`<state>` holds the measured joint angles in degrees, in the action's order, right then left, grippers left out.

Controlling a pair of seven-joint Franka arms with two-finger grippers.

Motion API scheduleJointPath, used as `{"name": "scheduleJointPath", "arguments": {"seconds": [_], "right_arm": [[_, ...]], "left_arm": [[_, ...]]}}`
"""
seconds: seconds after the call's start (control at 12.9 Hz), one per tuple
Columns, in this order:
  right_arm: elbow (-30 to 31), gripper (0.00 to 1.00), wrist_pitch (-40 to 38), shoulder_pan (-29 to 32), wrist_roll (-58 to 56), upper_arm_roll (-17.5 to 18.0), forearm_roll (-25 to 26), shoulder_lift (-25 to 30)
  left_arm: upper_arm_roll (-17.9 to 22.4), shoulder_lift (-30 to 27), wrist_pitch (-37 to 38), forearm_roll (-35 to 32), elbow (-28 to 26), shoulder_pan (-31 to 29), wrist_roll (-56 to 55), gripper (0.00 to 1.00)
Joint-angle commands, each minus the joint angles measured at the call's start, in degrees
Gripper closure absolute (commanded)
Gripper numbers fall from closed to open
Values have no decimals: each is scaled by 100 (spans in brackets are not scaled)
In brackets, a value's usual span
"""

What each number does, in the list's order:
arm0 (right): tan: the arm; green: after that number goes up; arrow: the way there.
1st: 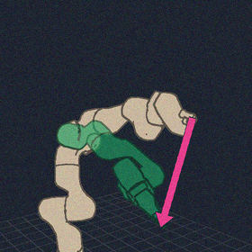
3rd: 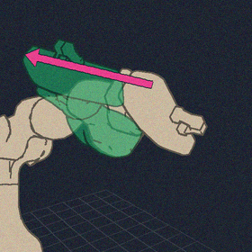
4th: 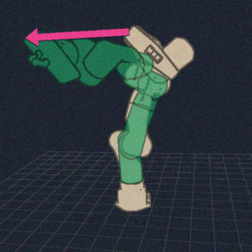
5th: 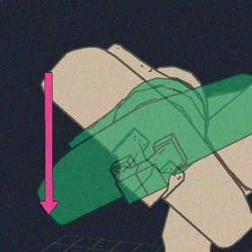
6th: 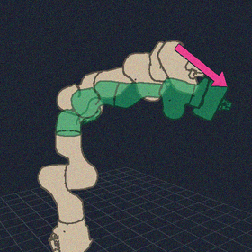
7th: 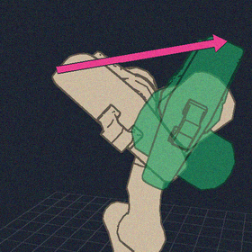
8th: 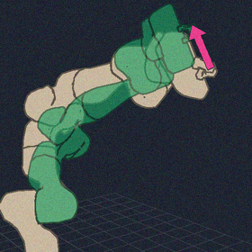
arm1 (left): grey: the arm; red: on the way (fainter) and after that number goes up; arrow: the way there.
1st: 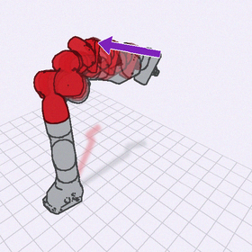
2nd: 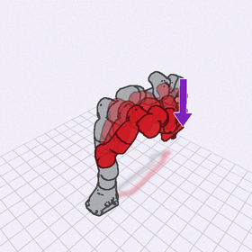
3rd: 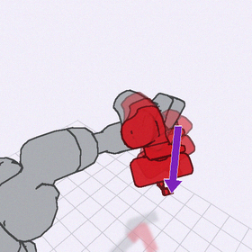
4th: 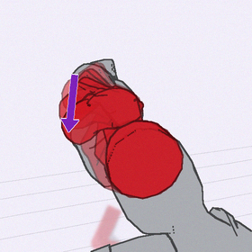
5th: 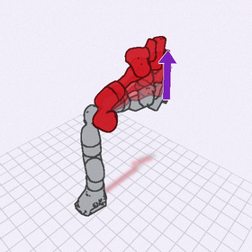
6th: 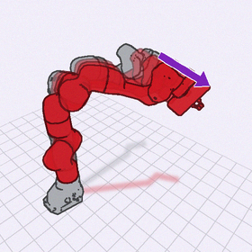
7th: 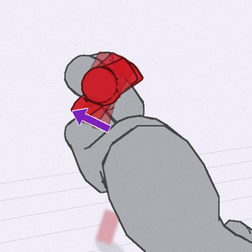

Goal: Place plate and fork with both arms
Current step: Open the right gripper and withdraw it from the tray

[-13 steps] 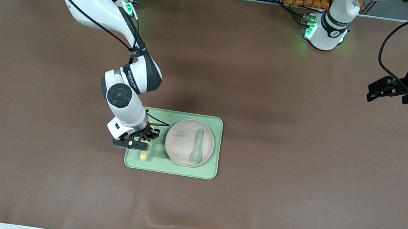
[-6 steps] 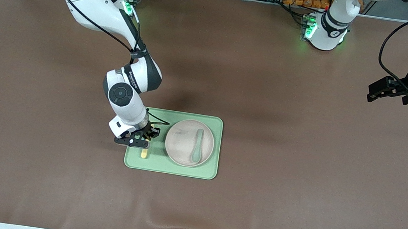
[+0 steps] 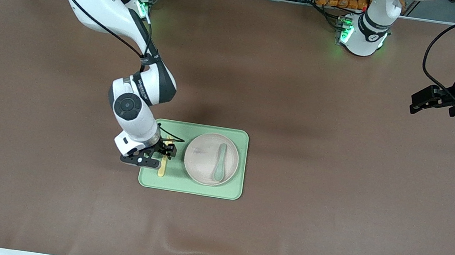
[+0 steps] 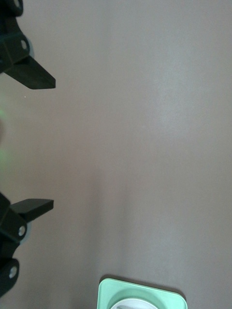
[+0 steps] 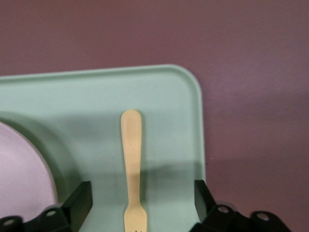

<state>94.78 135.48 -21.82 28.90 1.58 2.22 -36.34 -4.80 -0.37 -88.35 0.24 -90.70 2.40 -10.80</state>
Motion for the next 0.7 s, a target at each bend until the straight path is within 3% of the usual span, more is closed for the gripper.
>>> {"name": "scheduleJointPath", "arguments": {"seconds": [0.0,0.31,0.62], "right_arm": [[-494,0,-1283,335,-86,88,-73,468],[-926,0,-2384,731,-401,106,-91,934],[-1084,0,-3412,1267,-1559,115,-99,1427]], "left_arm": [[-21,-95,-42,-50,-44,-55,105,0],[-12,-112,-34,-50,-35,-55,113,0],[-4,-147,10,-15,-26,-64,113,0]]}}
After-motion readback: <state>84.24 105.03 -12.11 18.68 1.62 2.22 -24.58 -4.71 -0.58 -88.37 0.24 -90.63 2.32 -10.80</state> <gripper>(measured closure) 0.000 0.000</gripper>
